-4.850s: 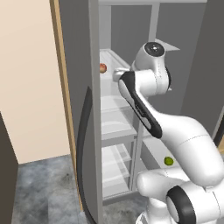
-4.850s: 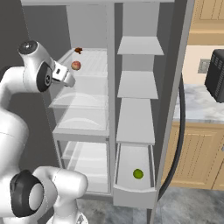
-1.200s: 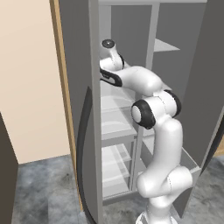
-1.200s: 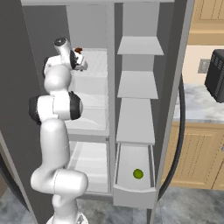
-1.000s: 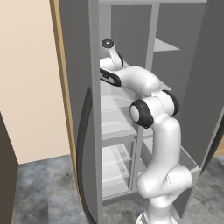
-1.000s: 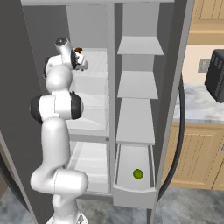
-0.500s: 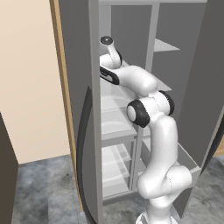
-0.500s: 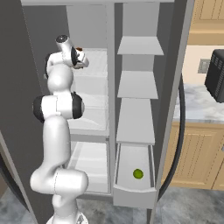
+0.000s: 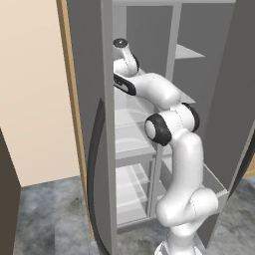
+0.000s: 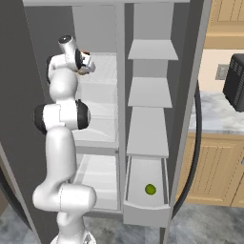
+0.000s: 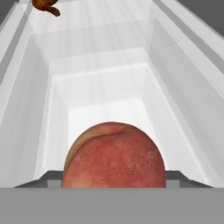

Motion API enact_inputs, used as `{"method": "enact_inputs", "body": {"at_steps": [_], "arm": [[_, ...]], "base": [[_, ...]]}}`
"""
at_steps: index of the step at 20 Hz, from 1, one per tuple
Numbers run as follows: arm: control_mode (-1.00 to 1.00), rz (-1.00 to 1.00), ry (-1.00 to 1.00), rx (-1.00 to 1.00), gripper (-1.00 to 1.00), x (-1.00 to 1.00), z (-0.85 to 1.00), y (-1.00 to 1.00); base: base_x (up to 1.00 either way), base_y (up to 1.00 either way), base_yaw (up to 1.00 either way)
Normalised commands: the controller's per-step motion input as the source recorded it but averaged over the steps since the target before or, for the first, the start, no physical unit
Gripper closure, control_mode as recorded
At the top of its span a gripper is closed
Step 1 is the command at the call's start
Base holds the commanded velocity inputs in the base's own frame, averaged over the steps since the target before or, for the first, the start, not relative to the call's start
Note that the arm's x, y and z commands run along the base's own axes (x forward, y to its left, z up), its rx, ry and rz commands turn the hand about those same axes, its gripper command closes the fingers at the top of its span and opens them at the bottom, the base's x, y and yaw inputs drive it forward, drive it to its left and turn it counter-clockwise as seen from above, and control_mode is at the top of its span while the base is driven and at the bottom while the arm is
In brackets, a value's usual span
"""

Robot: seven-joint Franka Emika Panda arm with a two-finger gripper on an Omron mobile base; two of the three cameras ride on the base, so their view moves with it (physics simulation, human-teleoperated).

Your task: Take the peach and lime from the fridge shelf and place them in the freezer drawer to begin freezing them.

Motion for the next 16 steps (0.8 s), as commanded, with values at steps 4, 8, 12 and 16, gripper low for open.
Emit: {"method": "enact_inputs", "body": {"at_steps": [4,8,12,16], "arm": [[-1.0,0.01,-0.02,0.0,1.0,-1.0,0.0,0.0],[-1.0,0.01,-0.04,0.0,1.0,-1.0,0.0,0.0],[-1.0,0.0,-0.01,0.03,1.0,-1.0,0.0,0.0],[-1.0,0.0,0.0,0.03,1.0,-1.0,0.04,-0.06]], "base": [[0.0,0.0,0.0],[0.0,0.0,0.0],[0.0,0.0,0.0],[0.0,0.0,0.0]]}}
